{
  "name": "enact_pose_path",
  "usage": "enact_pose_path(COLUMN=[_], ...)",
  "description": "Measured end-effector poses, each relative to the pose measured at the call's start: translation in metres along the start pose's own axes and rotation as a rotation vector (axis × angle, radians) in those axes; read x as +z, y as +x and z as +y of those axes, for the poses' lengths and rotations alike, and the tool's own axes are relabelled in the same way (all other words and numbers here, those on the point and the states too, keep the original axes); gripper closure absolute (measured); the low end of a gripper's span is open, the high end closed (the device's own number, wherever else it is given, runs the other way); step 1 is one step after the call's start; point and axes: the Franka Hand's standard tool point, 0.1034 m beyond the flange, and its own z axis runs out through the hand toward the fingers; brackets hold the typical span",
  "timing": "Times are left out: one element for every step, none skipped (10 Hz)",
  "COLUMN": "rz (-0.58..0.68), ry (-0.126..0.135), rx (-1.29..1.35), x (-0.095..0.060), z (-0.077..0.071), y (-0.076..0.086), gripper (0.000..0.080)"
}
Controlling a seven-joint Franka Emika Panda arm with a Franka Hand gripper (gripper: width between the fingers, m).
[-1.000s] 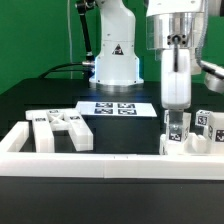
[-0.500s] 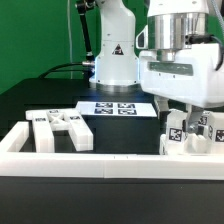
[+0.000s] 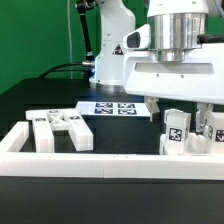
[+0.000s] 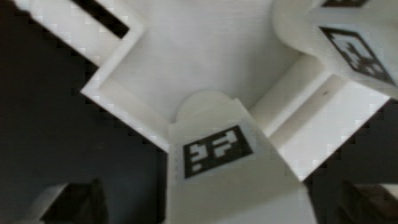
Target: Assemble chair
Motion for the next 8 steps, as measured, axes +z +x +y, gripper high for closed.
enact_pose_path(rz=[0.004, 0.004, 0.008, 0.013, 0.017, 0.018, 0.018, 0.018], ry=[-0.006, -0.007, -0.013, -0.024, -0.035, -0.037, -0.037, -0.037], rx=[-0.070, -0.096, -0.182, -0.280, -0.329, -0.333, -0.332, -0.332], x=[0.0000, 0.0000, 0.0001, 0.0000, 0.0001, 0.0001, 0.0000, 0.0000], z=[0.0002, 0.0002, 0.0007, 0.0012, 0.0012, 0.0015, 0.0017, 0.0017], y=[0.0002, 0.0002, 0.0005, 0.0009, 0.0006, 0.0010, 0.0013, 0.0013], gripper=[0.0151, 0.0151, 0.0151, 0.0151, 0.0151, 0.0180, 0.0315, 0.0450])
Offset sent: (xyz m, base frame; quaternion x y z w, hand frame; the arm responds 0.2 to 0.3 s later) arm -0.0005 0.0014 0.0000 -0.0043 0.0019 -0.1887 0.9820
